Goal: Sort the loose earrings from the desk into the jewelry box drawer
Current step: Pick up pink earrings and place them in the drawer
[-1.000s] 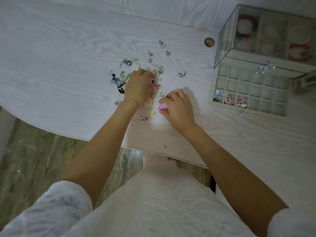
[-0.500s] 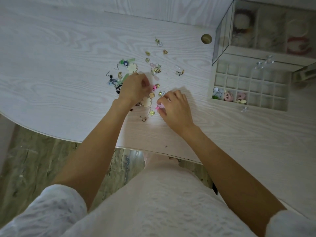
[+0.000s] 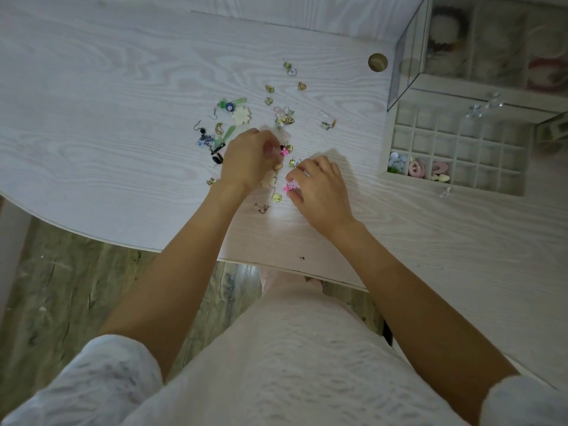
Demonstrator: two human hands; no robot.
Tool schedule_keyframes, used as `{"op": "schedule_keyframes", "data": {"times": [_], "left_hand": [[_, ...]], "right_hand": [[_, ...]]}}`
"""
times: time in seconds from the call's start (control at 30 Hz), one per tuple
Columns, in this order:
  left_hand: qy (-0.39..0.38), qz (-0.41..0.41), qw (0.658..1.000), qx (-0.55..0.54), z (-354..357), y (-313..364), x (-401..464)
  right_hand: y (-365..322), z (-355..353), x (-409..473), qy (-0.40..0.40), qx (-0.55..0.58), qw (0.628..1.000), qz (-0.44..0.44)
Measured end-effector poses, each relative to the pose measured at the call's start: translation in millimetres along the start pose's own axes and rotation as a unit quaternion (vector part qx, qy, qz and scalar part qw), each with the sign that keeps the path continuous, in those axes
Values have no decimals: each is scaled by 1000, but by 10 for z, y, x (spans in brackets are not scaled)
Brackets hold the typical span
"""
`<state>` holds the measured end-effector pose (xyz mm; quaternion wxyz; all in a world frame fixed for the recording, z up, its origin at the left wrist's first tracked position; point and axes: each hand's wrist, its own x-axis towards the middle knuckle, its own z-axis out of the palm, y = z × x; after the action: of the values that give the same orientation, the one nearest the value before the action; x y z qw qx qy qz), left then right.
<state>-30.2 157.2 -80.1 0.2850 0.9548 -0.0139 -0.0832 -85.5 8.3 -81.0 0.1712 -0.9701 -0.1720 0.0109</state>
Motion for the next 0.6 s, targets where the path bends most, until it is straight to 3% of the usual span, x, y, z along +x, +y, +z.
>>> {"op": "schedule_keyframes", "data": {"times": [0.3, 0.6], "left_hand": [[17, -2, 999, 27, -32, 0, 63], [-26, -44, 999, -17, 5, 89, 105]], "right_hand": [[-8, 51, -10, 21, -11, 1000, -7], [-25, 40, 2, 14, -11, 1000, 1]]}}
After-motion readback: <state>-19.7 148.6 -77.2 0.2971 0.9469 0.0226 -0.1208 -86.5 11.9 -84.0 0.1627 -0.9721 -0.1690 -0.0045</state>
